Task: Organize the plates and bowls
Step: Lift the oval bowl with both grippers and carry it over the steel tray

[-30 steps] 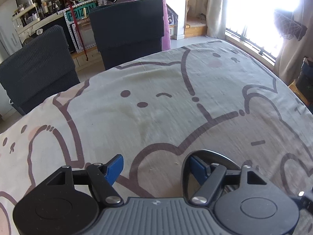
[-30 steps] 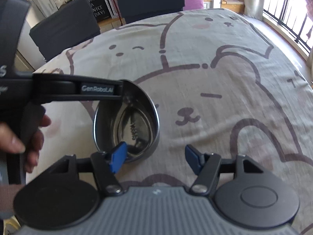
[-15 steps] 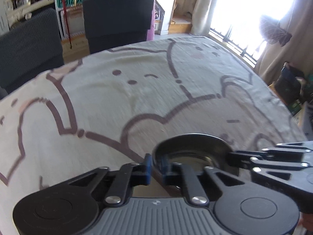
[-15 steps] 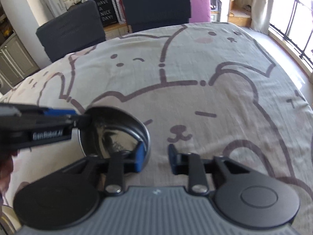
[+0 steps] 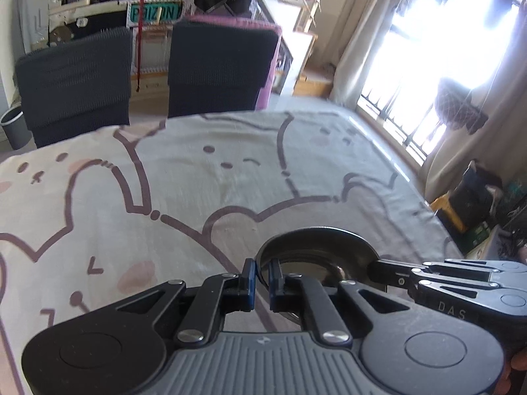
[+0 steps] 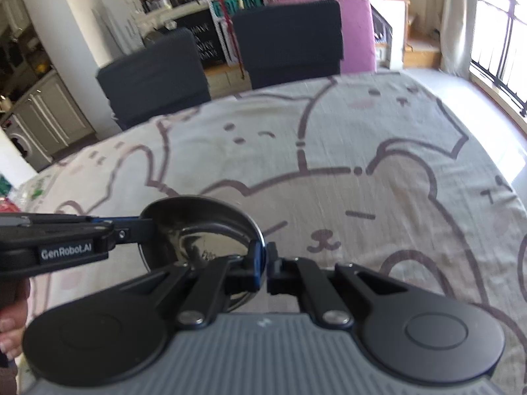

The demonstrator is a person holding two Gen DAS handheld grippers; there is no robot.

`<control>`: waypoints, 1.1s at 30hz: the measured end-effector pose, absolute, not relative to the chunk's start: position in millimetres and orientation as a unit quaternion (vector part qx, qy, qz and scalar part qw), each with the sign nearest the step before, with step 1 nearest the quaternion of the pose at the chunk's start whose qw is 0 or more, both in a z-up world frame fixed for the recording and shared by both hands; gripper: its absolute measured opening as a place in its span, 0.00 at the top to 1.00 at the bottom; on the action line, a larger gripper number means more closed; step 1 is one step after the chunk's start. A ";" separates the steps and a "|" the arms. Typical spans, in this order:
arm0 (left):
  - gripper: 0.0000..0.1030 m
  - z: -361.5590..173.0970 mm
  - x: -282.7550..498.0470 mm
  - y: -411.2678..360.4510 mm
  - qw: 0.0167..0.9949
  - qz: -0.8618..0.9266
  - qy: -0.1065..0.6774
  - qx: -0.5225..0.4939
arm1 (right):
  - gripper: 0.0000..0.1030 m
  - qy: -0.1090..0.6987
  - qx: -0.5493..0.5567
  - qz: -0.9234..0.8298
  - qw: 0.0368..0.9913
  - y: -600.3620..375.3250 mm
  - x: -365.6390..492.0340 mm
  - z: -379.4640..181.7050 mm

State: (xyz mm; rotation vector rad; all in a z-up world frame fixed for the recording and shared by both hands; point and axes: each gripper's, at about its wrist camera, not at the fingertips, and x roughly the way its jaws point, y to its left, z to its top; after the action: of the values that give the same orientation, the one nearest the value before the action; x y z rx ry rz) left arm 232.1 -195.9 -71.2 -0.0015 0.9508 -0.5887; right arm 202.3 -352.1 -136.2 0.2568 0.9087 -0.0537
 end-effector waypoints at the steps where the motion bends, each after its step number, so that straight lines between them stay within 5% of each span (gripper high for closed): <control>1: 0.93 -65.3 223.8 -194.3 0.850 -0.280 0.447 -0.002 | 0.96 0.433 0.126 -0.019 0.892 -352.2 193.8 -129.5; 15: 0.94 -75.3 143.2 -194.6 0.826 -0.290 0.484 0.001 | 0.95 0.470 0.093 0.015 0.878 -343.6 104.3 -113.2; 33: 0.93 -117.9 141.5 -221.6 0.806 -0.291 0.512 0.065 | 0.93 0.570 0.034 0.014 0.821 -339.1 112.7 -165.1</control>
State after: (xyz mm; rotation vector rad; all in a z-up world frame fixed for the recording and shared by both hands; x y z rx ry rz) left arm 141.5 -221.6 -117.9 0.1383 1.0950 -0.6228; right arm 112.7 -339.1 -165.1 0.0722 1.2124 0.0296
